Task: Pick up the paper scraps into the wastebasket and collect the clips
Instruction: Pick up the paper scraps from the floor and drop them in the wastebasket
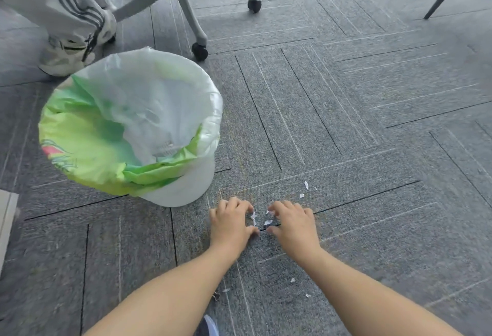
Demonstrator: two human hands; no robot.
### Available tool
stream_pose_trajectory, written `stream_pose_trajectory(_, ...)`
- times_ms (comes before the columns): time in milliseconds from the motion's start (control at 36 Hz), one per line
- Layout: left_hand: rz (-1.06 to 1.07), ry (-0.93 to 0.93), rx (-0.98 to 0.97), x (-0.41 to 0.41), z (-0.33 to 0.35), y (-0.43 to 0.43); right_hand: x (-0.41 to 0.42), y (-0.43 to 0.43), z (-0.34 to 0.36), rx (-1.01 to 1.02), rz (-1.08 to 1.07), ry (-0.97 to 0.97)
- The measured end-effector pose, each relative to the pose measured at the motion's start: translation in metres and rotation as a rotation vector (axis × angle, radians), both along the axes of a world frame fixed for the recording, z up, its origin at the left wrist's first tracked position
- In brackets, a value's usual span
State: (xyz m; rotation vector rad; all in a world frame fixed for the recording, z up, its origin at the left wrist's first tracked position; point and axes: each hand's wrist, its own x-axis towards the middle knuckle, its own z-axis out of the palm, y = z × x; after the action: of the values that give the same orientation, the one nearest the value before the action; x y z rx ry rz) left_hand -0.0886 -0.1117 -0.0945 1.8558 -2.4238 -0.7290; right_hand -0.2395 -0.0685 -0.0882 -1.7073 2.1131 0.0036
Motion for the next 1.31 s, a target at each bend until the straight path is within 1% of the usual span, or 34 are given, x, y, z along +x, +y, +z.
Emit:
stream_pose_trajectory(111, 0.036, 0.057, -0.007, 0.001, -0.002, -0.003, 0.005, -0.003, -0.003, -0.044, -0.017, 0.036)
stream_pose_trajectory(250, 0.063, 0.075, 0.005, -0.001, -0.001, -0.006, 0.008, -0.009, -0.006, -0.083, -0.073, 0.029)
stream_pose_trajectory(361, 0.1, 0.092, 0.027, -0.002, -0.003, -0.006, 0.007, -0.015, -0.006, -0.08, -0.105, 0.011)
stream_pose_trajectory(500, 0.199, 0.135, 0.045, -0.005, -0.002, -0.004, 0.004, -0.024, -0.008, -0.045, -0.143, -0.005)
stream_pose_trajectory(639, 0.192, 0.099, 0.013, -0.007, -0.003, -0.003, 0.004, -0.026, -0.009, -0.047, -0.158, 0.013)
stream_pose_trajectory(750, 0.187, 0.076, -0.004, -0.008, 0.0, -0.004, 0.009, -0.022, -0.012, -0.096, -0.118, 0.081)
stream_pose_trajectory(833, 0.204, 0.062, 0.009, -0.009, 0.002, -0.006, 0.011, -0.022, -0.013, -0.083, -0.138, 0.084)
stream_pose_trajectory(917, 0.222, 0.054, 0.014, -0.011, 0.005, -0.008, 0.01, -0.026, -0.011, -0.025, -0.162, 0.068)
stream_pose_trajectory(972, 0.204, 0.036, 0.0, -0.012, 0.006, -0.007, 0.011, -0.028, -0.008, 0.024, -0.16, 0.07)
stream_pose_trajectory(1028, 0.14, 0.004, -0.034, -0.012, 0.006, -0.006, 0.012, -0.028, -0.007, 0.052, -0.137, 0.094)
stream_pose_trajectory(1083, 0.09, -0.015, -0.048, -0.012, 0.005, -0.004, 0.014, -0.022, -0.006, 0.079, -0.091, 0.137)
stream_pose_trajectory(1167, 0.068, -0.013, -0.033, -0.014, 0.003, -0.003, 0.016, -0.006, -0.006, 0.105, -0.023, 0.201)
stream_pose_trajectory(1306, -0.044, -0.141, -0.032, -0.017, 0.003, -0.002, 0.011, 0.019, 0.001, 0.151, -0.097, 0.148)
